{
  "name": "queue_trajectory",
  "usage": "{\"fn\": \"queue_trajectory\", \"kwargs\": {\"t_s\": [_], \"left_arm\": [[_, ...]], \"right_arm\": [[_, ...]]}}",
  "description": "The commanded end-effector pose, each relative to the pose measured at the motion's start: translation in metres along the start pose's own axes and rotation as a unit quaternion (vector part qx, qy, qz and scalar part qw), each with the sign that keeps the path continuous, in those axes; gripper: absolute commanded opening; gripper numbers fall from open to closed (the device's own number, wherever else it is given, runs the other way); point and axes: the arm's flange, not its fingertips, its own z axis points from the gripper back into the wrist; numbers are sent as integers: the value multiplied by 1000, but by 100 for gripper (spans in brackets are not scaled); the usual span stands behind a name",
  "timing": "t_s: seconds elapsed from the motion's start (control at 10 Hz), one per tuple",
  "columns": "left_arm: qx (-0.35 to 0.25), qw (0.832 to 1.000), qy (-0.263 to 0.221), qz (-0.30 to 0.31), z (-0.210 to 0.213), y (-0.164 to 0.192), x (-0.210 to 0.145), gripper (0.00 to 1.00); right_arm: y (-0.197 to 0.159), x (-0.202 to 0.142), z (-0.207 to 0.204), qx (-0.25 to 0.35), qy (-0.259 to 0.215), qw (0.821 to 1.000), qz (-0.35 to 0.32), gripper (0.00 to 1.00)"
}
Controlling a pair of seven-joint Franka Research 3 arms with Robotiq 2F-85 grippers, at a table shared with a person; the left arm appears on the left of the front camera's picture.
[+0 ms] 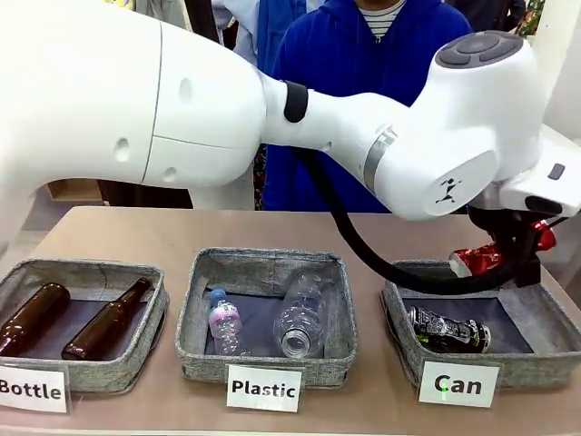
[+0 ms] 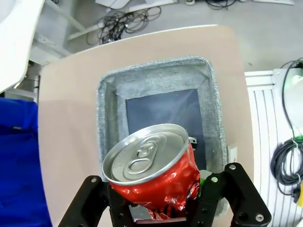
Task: Sort the can waste into the basket.
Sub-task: Pick up the can waste from the table and place it in the right Fabric basket.
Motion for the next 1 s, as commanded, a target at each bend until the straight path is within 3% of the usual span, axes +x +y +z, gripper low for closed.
{"fn": "queue_trajectory", "kwargs": {"t_s": [0.0,0.2,0.3,0.4,0.5,0.6,0.7,0.9], "left_arm": [[-3,999,-3,-45,-12,-3,-2,0],[8,998,-17,-54,-16,1,-4,0],[10,998,-13,-58,-17,1,-4,58],[8,998,-15,-61,-18,0,-3,58],[8,998,-16,-64,-18,0,-3,100],[7,998,-18,-66,-17,1,-3,63],[9,997,-18,-68,-17,0,-3,100],[9,998,-24,-64,-15,0,-3,100]], "right_arm": [[-1,1,4,-8,6,1000,-3,100],[-1,1,4,-8,6,1000,-3,100],[-1,1,4,-8,6,1000,-3,100],[-1,1,4,-8,6,1000,-3,100],[-1,1,4,-8,6,1000,-3,100],[-1,1,4,-8,6,1000,-3,100],[-1,1,4,-8,6,1000,-3,100],[-1,1,4,-8,6,1000,-3,100]]}}
